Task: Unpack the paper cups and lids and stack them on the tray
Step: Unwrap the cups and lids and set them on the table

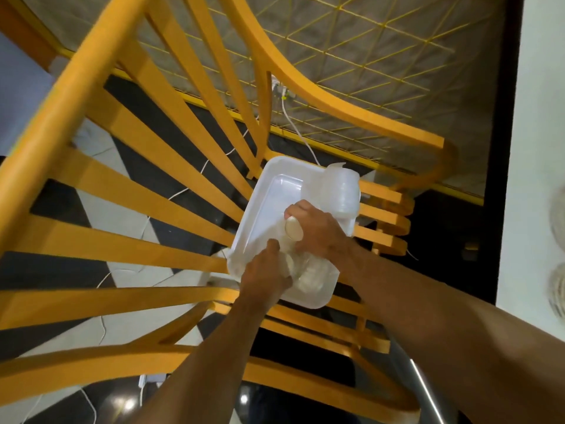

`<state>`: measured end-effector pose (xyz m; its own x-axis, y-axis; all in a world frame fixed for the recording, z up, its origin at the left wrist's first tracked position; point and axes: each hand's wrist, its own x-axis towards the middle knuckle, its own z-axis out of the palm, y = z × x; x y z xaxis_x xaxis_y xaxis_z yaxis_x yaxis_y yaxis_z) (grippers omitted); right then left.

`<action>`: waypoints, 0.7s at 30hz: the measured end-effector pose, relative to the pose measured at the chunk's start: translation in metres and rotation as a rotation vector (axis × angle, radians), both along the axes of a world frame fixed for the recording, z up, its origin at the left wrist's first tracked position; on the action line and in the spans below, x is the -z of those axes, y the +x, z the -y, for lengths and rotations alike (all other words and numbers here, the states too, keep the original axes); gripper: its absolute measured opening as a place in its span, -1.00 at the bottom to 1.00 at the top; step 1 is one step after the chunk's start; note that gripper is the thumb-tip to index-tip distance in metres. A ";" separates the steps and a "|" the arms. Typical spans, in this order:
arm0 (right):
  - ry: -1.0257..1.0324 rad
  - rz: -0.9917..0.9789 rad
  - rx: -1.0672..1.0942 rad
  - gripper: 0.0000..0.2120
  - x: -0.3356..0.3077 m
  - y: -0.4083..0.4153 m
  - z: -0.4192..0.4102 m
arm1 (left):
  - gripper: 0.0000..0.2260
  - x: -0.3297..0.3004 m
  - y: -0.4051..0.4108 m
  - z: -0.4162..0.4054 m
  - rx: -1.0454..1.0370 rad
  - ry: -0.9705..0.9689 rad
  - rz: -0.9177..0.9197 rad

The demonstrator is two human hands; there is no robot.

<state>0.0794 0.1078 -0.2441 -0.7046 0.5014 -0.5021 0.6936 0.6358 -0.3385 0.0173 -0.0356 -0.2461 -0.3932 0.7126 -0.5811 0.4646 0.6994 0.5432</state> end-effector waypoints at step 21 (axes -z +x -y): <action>-0.145 -0.131 0.229 -0.37 -0.065 -0.005 0.007 | -0.51 -0.055 -0.023 0.001 -0.017 0.005 -0.147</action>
<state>0.0747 0.1009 -0.1793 -0.6447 0.5845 -0.4927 0.7581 0.4060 -0.5103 -0.0058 -0.0371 -0.1907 -0.4863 0.7075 -0.5127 0.5272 0.7055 0.4736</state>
